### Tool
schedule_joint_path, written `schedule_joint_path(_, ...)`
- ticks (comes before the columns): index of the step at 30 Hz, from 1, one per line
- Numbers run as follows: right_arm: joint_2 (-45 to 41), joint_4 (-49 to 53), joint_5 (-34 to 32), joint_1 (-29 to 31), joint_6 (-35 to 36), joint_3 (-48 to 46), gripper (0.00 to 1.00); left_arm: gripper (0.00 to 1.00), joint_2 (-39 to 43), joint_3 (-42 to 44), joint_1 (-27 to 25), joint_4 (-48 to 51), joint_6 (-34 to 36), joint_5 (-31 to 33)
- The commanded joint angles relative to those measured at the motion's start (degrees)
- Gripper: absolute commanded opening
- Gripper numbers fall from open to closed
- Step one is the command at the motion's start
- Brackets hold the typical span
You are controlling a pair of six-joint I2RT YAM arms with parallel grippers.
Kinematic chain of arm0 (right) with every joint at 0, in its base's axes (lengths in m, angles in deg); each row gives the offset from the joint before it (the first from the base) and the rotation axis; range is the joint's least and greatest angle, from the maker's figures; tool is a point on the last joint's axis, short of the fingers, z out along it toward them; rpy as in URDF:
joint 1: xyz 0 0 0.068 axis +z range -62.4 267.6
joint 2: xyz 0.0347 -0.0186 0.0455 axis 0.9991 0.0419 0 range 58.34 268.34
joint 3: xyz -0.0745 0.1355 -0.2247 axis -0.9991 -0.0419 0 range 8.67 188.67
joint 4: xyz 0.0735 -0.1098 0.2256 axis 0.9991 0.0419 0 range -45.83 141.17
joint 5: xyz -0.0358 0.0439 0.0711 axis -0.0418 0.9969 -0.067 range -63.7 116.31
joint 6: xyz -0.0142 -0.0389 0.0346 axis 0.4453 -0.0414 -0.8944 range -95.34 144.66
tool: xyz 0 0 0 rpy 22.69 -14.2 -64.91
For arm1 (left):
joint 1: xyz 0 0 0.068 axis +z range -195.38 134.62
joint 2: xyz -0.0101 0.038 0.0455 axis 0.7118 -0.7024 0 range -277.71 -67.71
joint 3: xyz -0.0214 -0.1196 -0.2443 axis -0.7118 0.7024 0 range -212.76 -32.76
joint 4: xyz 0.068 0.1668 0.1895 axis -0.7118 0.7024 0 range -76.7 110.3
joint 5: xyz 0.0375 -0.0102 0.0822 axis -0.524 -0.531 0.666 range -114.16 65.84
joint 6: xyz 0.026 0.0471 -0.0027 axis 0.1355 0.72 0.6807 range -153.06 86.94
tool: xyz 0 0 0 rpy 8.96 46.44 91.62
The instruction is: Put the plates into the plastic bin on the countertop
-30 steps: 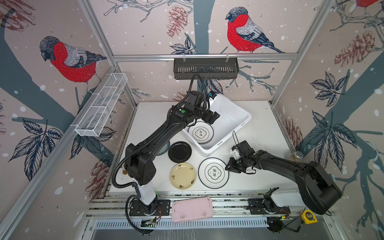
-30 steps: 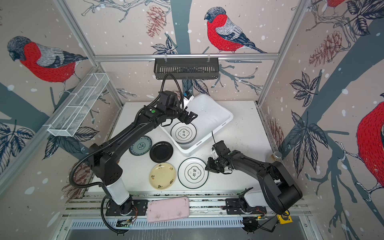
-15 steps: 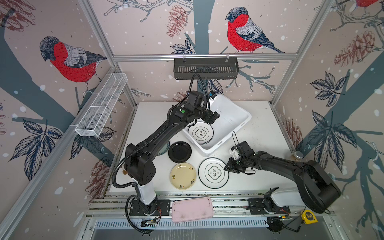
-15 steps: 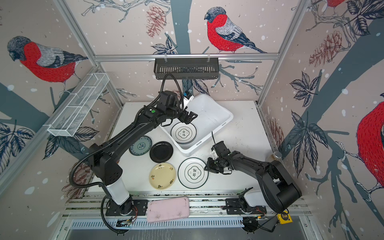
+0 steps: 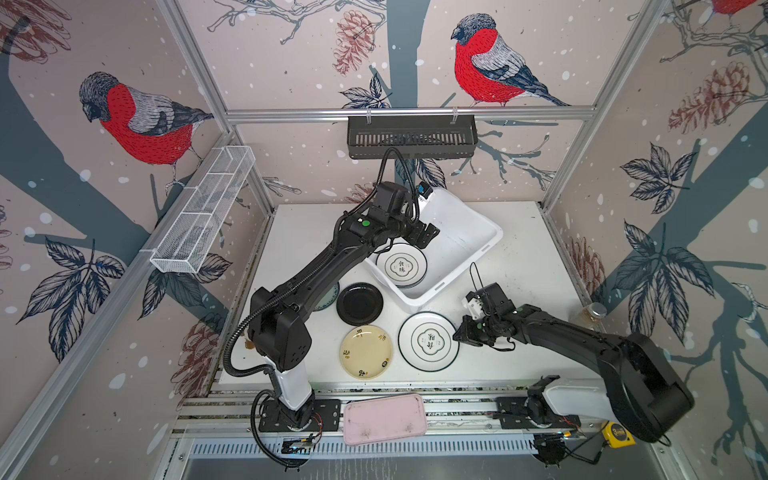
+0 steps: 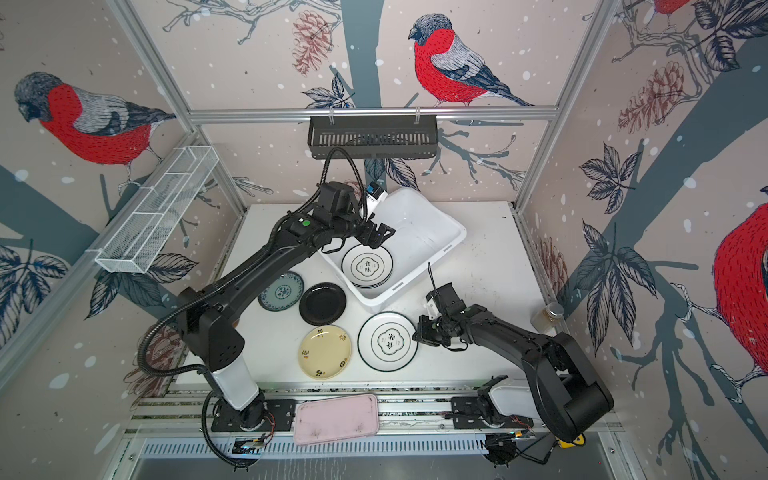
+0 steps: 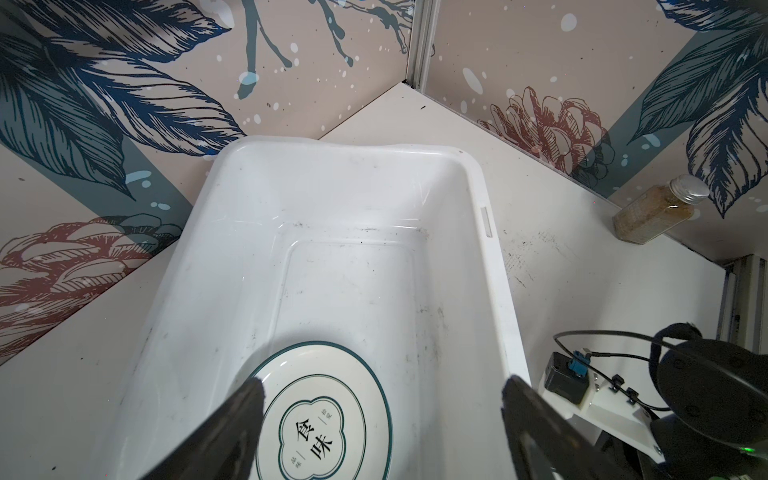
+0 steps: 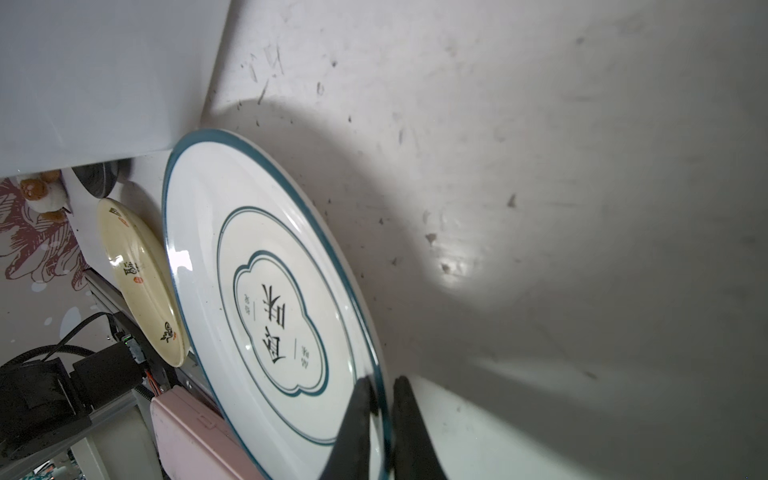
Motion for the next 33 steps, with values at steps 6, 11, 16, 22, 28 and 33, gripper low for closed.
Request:
schedule_joint_path(6,-3.64,7.75,-9.04,-3.38,-1.36,-1.13,0.12,0.89,0.88,0.47,-0.06,-1.21,-0.9,-0.77)
schedule_joint_path(11,-5.79,9.47,-10.77,-5.89,-1.9,-1.74,0.12,0.89,1.35,0.97,-0.07,-1.37,-0.98,-0.64)
schedule_joint_path(16,-7.8,9.19,-9.6,-8.33,-2.1,-2.96,0.19,0.89,1.82,1.56,-0.07,-1.46,-1.06,-0.59)
schedule_joint_path(22,-8.19,7.44,-6.78,-9.97,-1.87,-3.93,0.26,0.89,2.4,2.07,-0.07,-1.54,-1.14,-0.74)
schedule_joint_path(28,-6.4,5.29,-4.56,-10.91,-1.6,-4.13,0.29,0.9,2.66,2.27,-0.02,-0.48,-0.32,-5.1)
schedule_joint_path(33,-4.32,3.82,-3.72,-11.31,-0.98,-4.03,0.29,0.9,2.35,2.55,-0.07,2.59,1.62,-14.36)
